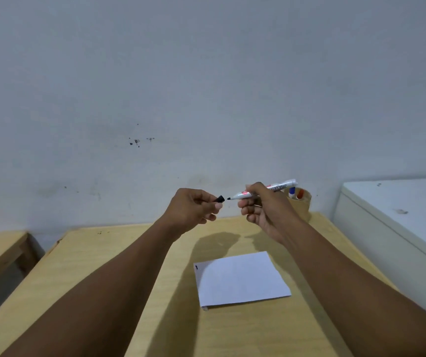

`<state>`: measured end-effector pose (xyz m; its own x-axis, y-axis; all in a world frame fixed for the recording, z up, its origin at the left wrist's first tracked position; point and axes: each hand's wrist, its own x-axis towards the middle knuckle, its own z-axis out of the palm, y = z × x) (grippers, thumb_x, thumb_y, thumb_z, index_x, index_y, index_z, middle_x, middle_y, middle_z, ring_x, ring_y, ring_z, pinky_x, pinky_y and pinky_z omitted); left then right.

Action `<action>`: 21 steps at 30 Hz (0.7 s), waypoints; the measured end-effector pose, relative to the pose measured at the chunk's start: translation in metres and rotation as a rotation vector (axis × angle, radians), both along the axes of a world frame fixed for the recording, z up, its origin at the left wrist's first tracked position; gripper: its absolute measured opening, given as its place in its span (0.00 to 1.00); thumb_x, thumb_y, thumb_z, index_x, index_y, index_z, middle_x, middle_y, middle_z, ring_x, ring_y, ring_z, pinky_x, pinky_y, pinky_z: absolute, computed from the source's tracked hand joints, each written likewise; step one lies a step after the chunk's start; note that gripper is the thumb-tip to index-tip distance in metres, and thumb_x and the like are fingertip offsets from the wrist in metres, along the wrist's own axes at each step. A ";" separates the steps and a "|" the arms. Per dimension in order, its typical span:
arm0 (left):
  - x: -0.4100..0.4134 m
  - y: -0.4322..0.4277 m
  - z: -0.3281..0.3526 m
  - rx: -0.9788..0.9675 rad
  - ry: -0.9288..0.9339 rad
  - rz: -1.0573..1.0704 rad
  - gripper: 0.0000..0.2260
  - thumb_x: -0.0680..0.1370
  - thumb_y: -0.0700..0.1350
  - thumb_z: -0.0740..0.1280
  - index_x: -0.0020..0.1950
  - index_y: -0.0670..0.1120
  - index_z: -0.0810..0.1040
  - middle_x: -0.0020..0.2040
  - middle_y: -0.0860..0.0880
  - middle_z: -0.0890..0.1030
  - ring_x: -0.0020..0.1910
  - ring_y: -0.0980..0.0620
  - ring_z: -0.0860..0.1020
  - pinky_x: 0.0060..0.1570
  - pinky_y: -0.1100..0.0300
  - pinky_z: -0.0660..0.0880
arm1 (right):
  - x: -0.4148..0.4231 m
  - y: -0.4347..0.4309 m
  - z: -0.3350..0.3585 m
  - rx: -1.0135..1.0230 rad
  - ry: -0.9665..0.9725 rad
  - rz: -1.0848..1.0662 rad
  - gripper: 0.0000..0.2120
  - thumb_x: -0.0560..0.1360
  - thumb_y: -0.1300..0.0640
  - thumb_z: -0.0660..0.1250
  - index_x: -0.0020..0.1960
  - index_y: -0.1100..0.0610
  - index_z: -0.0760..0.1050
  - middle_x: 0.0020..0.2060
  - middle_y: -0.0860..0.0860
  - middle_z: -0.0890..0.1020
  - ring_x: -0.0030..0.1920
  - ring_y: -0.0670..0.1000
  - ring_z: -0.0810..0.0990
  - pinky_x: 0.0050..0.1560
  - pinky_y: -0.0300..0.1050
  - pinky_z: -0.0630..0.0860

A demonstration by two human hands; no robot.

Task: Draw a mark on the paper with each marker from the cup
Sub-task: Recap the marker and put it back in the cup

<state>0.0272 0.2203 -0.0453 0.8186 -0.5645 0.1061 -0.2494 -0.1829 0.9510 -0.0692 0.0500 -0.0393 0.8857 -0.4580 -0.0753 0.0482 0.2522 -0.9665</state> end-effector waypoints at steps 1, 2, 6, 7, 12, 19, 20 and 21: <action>-0.002 -0.006 0.003 0.005 -0.012 -0.010 0.09 0.74 0.41 0.77 0.51 0.38 0.85 0.40 0.45 0.85 0.39 0.49 0.83 0.38 0.62 0.77 | -0.002 -0.003 0.001 -0.013 -0.008 -0.017 0.07 0.77 0.58 0.66 0.45 0.61 0.78 0.30 0.56 0.80 0.26 0.50 0.77 0.25 0.39 0.70; -0.003 -0.012 0.005 0.011 -0.023 -0.019 0.09 0.74 0.41 0.77 0.51 0.38 0.85 0.40 0.45 0.85 0.39 0.49 0.83 0.39 0.61 0.77 | -0.004 -0.007 0.002 -0.021 -0.017 -0.037 0.07 0.77 0.58 0.66 0.45 0.62 0.78 0.30 0.56 0.81 0.25 0.50 0.78 0.25 0.39 0.70; -0.008 -0.029 0.007 0.029 -0.063 -0.066 0.08 0.74 0.41 0.77 0.50 0.39 0.86 0.38 0.46 0.85 0.39 0.50 0.83 0.41 0.59 0.78 | -0.013 -0.020 0.000 -0.021 -0.048 -0.090 0.07 0.78 0.58 0.67 0.45 0.62 0.78 0.29 0.56 0.81 0.25 0.50 0.78 0.25 0.39 0.71; -0.009 -0.032 0.007 0.032 -0.068 -0.076 0.08 0.74 0.41 0.77 0.50 0.39 0.86 0.38 0.46 0.85 0.39 0.50 0.83 0.41 0.59 0.77 | -0.016 -0.023 0.000 -0.022 -0.050 -0.095 0.08 0.78 0.58 0.68 0.45 0.62 0.78 0.29 0.56 0.81 0.24 0.50 0.78 0.26 0.39 0.71; -0.015 -0.049 0.003 0.041 -0.107 -0.101 0.08 0.75 0.42 0.76 0.50 0.38 0.86 0.38 0.41 0.86 0.38 0.49 0.83 0.40 0.59 0.78 | -0.022 -0.032 -0.006 -0.047 -0.055 -0.089 0.11 0.77 0.56 0.72 0.48 0.65 0.80 0.29 0.55 0.81 0.25 0.49 0.77 0.27 0.39 0.71; -0.016 -0.070 0.009 0.001 -0.118 -0.164 0.09 0.78 0.43 0.73 0.51 0.37 0.85 0.41 0.42 0.84 0.41 0.50 0.86 0.47 0.54 0.81 | -0.026 -0.044 -0.011 0.167 -0.096 -0.052 0.09 0.77 0.56 0.73 0.44 0.60 0.78 0.30 0.54 0.81 0.25 0.48 0.77 0.25 0.37 0.71; -0.017 -0.072 0.011 -0.008 -0.103 -0.175 0.10 0.78 0.43 0.73 0.51 0.36 0.84 0.40 0.42 0.84 0.40 0.49 0.86 0.46 0.55 0.81 | -0.026 -0.047 -0.010 0.171 -0.092 -0.045 0.09 0.76 0.55 0.73 0.45 0.60 0.78 0.31 0.55 0.81 0.26 0.48 0.77 0.25 0.38 0.70; -0.016 -0.074 0.014 -0.012 -0.094 -0.179 0.10 0.78 0.43 0.73 0.51 0.35 0.83 0.39 0.42 0.84 0.40 0.48 0.86 0.45 0.55 0.81 | -0.025 -0.051 -0.008 0.162 -0.084 -0.047 0.10 0.76 0.53 0.74 0.46 0.60 0.78 0.32 0.55 0.80 0.26 0.48 0.77 0.25 0.38 0.70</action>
